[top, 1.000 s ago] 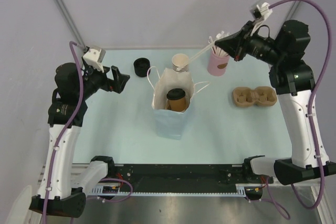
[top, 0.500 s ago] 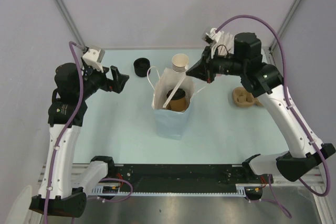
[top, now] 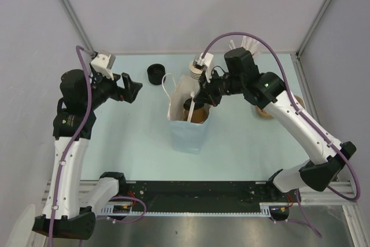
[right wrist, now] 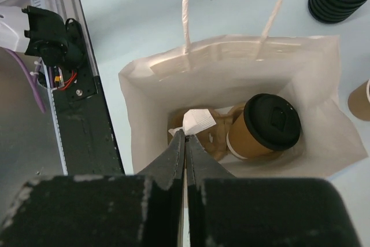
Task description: Pack the takeout coffee
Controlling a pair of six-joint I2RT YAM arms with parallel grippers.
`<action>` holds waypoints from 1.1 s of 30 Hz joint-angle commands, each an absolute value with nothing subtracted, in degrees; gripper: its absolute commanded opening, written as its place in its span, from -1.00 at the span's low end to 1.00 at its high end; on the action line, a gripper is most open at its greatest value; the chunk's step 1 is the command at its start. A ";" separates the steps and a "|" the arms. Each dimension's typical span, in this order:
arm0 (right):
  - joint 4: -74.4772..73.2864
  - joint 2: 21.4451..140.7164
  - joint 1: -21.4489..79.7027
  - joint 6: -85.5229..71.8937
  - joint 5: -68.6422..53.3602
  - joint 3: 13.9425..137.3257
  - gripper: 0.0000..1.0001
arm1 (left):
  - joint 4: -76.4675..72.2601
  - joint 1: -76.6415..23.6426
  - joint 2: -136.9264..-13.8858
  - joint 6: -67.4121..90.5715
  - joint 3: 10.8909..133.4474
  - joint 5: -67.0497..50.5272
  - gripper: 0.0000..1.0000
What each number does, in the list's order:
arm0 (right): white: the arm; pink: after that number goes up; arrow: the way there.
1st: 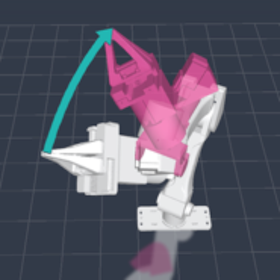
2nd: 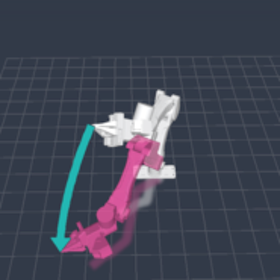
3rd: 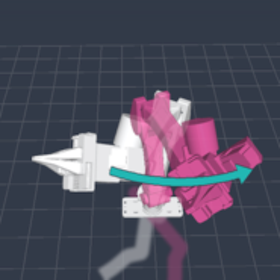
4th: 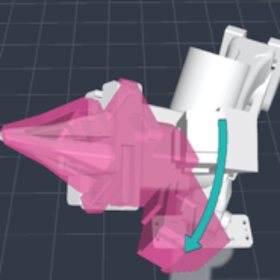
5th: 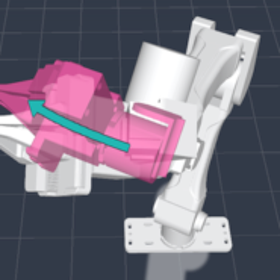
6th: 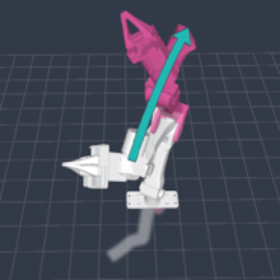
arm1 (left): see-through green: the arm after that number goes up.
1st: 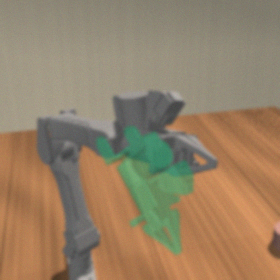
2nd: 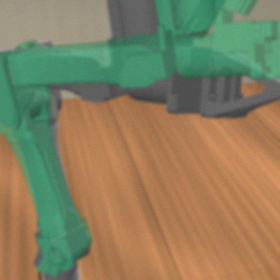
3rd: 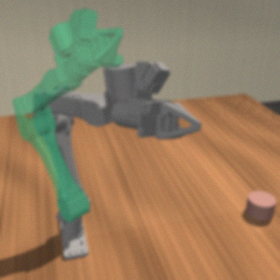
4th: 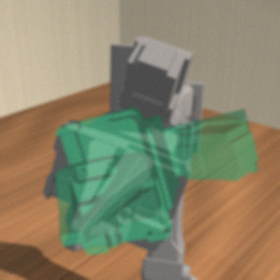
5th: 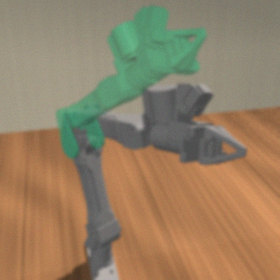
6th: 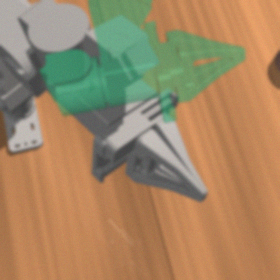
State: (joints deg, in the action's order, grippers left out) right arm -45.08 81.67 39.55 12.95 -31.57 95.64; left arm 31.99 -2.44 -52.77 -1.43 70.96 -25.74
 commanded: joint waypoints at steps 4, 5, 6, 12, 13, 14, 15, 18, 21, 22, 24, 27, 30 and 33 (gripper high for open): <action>-35.60 77.61 40.08 9.76 -27.77 88.25 -1.00 | 30.06 -1.58 -51.94 -0.35 70.66 -26.89 0.99; -35.86 78.04 39.99 9.84 -27.86 88.24 -1.00 | 30.06 -1.50 -51.86 -0.35 70.58 -26.98 0.99; -36.21 78.31 39.99 9.93 -27.86 88.33 -1.00 | 29.97 -1.41 -51.94 -0.35 70.58 -26.98 0.99; -37.01 77.53 40.78 10.90 -26.90 86.75 -1.00 | 29.88 -1.23 -52.03 -0.35 70.58 -27.25 0.99; -35.52 77.00 40.69 10.55 -26.02 86.14 -1.00 | 29.88 -1.23 -51.94 -0.44 70.58 -27.25 0.99; -34.72 76.47 40.61 9.94 -25.75 85.61 -1.00 | 29.80 -1.23 -52.03 -0.35 70.40 -27.25 0.99; -34.19 75.59 40.34 9.67 -25.58 84.82 -1.00 | 29.79 -1.14 -51.94 -0.35 70.49 -27.33 0.98; -33.40 75.41 39.99 9.40 -26.01 84.55 -1.00 | 29.79 -1.06 -51.94 -0.35 70.49 -27.42 0.99; -35.59 76.11 40.34 12.11 -26.63 85.25 -0.89 | 29.71 -0.88 -51.86 -0.35 70.49 -27.42 0.99; -36.99 76.29 40.43 12.74 -26.02 85.51 -0.83 | 29.79 -0.79 -51.86 -0.44 70.49 -27.51 0.99; -37.62 75.94 40.17 13.97 -25.23 86.04 -0.54 | 29.79 -0.70 -51.77 -0.35 70.40 -27.60 0.99; -37.97 74.27 39.73 14.94 -23.47 87.01 -0.26 | 29.79 -0.62 -51.85 -0.26 70.49 -27.69 0.99; -39.02 72.95 39.20 16.34 -21.98 89.03 -0.03 | 29.79 -0.62 -51.94 -0.35 70.58 -27.77 0.99; -39.29 71.03 37.36 17.49 -20.57 90.26 0.24 | 29.71 -0.53 -51.86 -0.35 70.49 -27.69 0.99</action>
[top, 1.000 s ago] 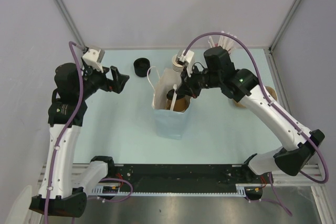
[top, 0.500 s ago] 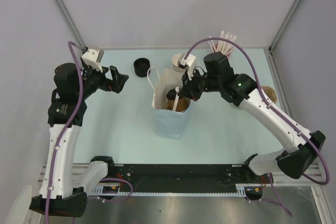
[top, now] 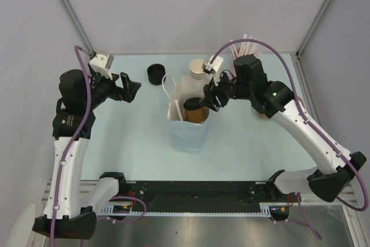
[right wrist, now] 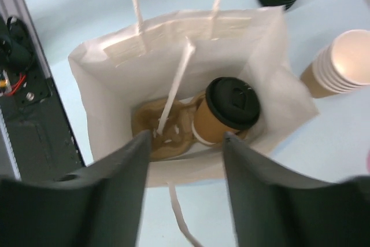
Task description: Pack the takeout coffee
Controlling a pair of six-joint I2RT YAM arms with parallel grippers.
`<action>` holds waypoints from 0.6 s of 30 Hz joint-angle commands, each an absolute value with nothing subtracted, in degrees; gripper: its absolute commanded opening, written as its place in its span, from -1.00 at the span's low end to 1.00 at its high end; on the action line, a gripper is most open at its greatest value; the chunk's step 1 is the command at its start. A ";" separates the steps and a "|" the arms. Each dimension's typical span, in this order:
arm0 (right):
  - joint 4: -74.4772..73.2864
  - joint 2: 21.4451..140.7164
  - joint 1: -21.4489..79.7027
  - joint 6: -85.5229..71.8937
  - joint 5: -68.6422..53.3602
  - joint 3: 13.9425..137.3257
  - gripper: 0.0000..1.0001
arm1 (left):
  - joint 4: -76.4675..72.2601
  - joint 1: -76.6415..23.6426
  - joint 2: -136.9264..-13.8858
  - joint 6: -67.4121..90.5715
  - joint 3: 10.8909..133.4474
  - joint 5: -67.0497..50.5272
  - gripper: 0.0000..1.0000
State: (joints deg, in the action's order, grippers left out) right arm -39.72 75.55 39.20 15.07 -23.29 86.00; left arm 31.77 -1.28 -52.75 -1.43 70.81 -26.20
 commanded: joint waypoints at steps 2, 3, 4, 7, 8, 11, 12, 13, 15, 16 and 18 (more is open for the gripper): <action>-38.59 69.97 34.64 17.93 -20.21 90.35 0.36 | 29.79 -0.53 -51.77 -0.35 70.40 -27.77 0.99; -38.41 69.26 33.32 17.93 -20.39 90.35 0.43 | 29.79 -0.61 -51.68 -0.35 70.57 -27.77 0.99; -38.15 69.00 32.18 17.84 -21.09 90.18 0.49 | 29.71 -0.53 -51.68 -0.35 70.58 -27.69 0.99; -37.62 67.77 26.20 18.02 -22.76 88.43 0.80 | 29.80 -0.53 -51.33 -0.35 70.66 -27.77 0.99; -37.70 67.42 22.71 18.54 -23.11 87.72 0.90 | 29.88 -0.53 -51.15 -0.35 70.66 -27.77 0.99; -38.32 65.31 16.90 21.18 -23.20 84.30 0.99 | 29.79 -0.53 -50.01 -0.35 70.40 -27.33 0.99; -39.02 64.78 12.18 21.62 -23.99 83.24 0.99 | 29.88 -0.61 -49.66 -0.35 70.31 -27.16 0.99; -40.15 63.73 9.87 21.80 -26.08 82.45 0.99 | 29.97 -0.53 -49.31 -0.35 70.40 -26.90 0.99; -42.35 62.58 4.26 22.23 -28.11 81.74 0.99 | 30.32 -0.53 -48.61 -0.61 70.93 -26.19 0.99; -43.23 61.88 2.91 22.58 -29.69 81.48 0.99 | 30.50 -0.53 -48.52 -0.88 71.36 -25.50 0.99; -44.64 59.60 1.24 22.94 -29.36 81.47 0.99 | 31.55 -0.53 -49.13 -2.62 73.47 -24.53 0.99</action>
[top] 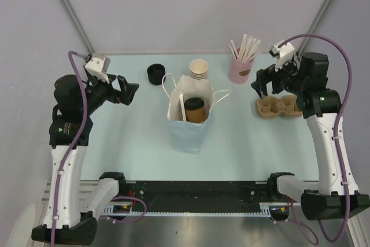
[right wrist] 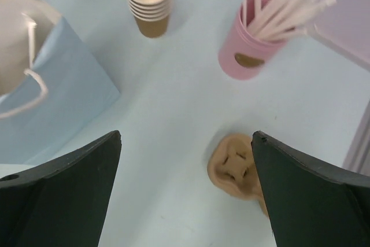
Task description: Pack the takeout coffee
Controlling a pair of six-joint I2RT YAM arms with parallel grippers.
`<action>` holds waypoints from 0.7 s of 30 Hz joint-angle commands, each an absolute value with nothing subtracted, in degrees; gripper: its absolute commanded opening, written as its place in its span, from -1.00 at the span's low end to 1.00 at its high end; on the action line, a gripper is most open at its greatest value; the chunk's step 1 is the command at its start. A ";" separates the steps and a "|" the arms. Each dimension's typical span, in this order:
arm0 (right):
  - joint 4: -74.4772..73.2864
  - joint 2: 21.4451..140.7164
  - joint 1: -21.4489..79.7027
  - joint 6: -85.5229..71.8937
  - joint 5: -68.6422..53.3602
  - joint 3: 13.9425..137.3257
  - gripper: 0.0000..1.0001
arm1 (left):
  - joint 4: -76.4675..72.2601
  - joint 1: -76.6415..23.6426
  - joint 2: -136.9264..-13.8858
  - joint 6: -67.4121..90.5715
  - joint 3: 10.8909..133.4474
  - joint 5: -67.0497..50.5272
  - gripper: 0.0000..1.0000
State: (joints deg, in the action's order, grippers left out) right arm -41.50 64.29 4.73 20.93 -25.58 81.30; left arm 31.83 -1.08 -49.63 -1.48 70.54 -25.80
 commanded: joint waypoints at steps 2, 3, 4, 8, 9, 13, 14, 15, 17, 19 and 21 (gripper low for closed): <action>-44.56 56.54 1.23 22.24 -26.20 80.78 0.99 | 34.71 -0.53 -50.53 -4.47 77.06 -23.47 0.99; -43.17 55.56 1.23 21.63 -25.23 80.16 1.00 | 35.67 -0.53 -51.93 -6.57 78.12 -23.12 0.99; -41.94 54.15 1.23 19.18 -22.88 79.55 1.00 | 37.34 -0.53 -52.38 -7.72 78.92 -21.20 0.99; -36.22 48.09 1.23 13.56 -20.48 75.25 0.99 | 38.93 -0.53 -52.21 -11.86 77.79 -15.75 0.99; -34.82 45.73 1.14 12.67 -20.83 74.71 0.99 | 39.02 -0.61 -51.08 -13.34 76.91 -15.12 0.99; -31.30 41.14 0.45 7.74 -23.72 70.59 0.99 | 37.18 -0.53 -46.17 -14.94 68.93 -11.78 0.99; -29.81 40.35 -1.04 6.08 -24.77 69.62 1.00 | 35.79 -0.61 -44.92 -15.03 67.34 -10.82 0.99; -29.10 38.69 -2.10 5.37 -27.05 67.17 0.99 | 34.81 -0.53 -43.69 -14.86 65.85 -10.64 0.99; -26.65 37.10 -4.65 3.35 -29.52 64.53 0.99 | 32.36 -0.53 -39.30 -13.54 61.62 -11.59 0.99; -25.41 35.07 -5.45 2.73 -30.32 61.53 0.99 | 30.94 -0.53 -35.01 -11.87 58.21 -12.83 0.99; -24.79 34.19 -6.15 1.85 -30.59 61.00 0.99 | 28.41 -0.53 -32.01 -9.50 55.82 -15.01 0.99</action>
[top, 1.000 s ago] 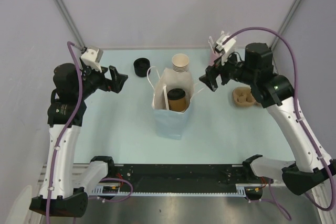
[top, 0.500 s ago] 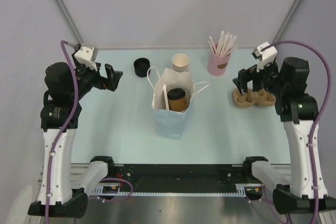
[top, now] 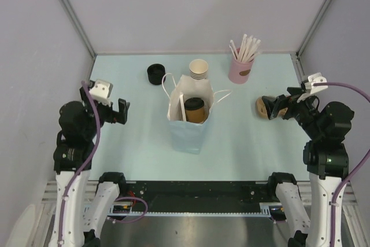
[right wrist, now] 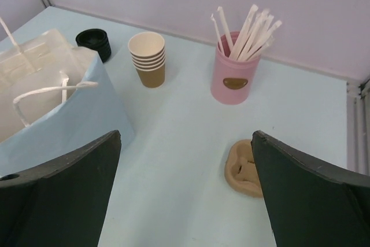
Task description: Pack the takeout coffee
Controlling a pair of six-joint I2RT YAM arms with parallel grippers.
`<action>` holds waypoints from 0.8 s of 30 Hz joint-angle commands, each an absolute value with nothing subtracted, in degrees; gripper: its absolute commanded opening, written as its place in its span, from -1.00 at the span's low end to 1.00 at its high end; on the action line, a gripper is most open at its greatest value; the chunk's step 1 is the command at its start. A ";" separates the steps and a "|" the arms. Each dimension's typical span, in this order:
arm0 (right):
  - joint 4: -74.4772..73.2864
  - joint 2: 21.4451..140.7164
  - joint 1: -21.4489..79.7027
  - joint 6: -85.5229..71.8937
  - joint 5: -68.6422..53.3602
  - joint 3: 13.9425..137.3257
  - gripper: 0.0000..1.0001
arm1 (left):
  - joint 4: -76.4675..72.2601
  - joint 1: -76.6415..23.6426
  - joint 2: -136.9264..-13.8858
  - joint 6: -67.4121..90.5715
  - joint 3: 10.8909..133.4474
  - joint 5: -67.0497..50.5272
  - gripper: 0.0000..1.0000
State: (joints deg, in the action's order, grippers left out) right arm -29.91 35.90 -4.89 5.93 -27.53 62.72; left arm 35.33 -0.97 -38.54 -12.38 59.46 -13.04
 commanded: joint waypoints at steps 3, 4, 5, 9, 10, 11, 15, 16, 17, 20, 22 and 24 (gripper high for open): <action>-24.08 33.14 -6.68 0.27 -29.80 61.00 1.00 | 26.20 -0.53 -26.64 -8.43 51.86 -17.04 0.99; -23.91 32.96 -6.77 0.26 -29.62 61.00 0.99 | 25.93 -0.61 -25.59 -8.87 50.90 -16.62 0.99; -23.56 32.87 -6.77 -0.95 -28.75 61.00 0.99 | 25.75 -0.62 -24.10 -9.31 50.63 -15.74 0.99; -21.98 32.87 -6.86 -3.42 -24.00 61.00 0.99 | 26.81 -0.53 -24.17 -9.84 52.64 -11.96 0.99; -21.45 32.96 -6.86 -4.38 -23.12 61.00 0.99 | 26.81 -0.61 -24.08 -10.02 53.52 -10.91 0.99; -20.40 33.31 -6.86 -4.92 -21.64 61.08 0.99 | 26.81 -0.53 -24.17 -10.19 53.96 -10.03 0.99; -21.96 35.41 -6.33 -4.49 -19.43 66.78 0.99 | 28.03 -0.53 -25.92 -12.04 58.61 -6.42 0.99; -23.54 35.77 -5.81 -3.35 -18.99 68.45 0.99 | 28.65 -0.53 -26.19 -12.65 61.32 -5.72 0.99; -24.42 36.21 -5.54 -2.82 -17.68 72.56 0.99 | 30.04 -0.53 -26.45 -13.70 62.91 -4.58 0.99; -28.38 38.14 -4.75 -1.50 -15.65 79.08 0.99 | 33.03 -0.61 -27.86 -15.02 69.24 -2.30 0.99; -31.53 39.46 -4.22 -1.23 -14.95 85.41 0.99 | 34.45 -0.53 -28.73 -15.12 74.07 -1.24 0.99; -34.26 40.42 -3.96 -1.58 -15.20 90.76 1.00 | 36.38 -0.53 -29.35 -14.59 78.28 -0.35 0.99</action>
State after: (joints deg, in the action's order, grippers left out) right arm -29.47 40.16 -4.67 -2.31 -17.37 81.62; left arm 33.28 -0.93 -28.42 -13.63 71.07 -4.08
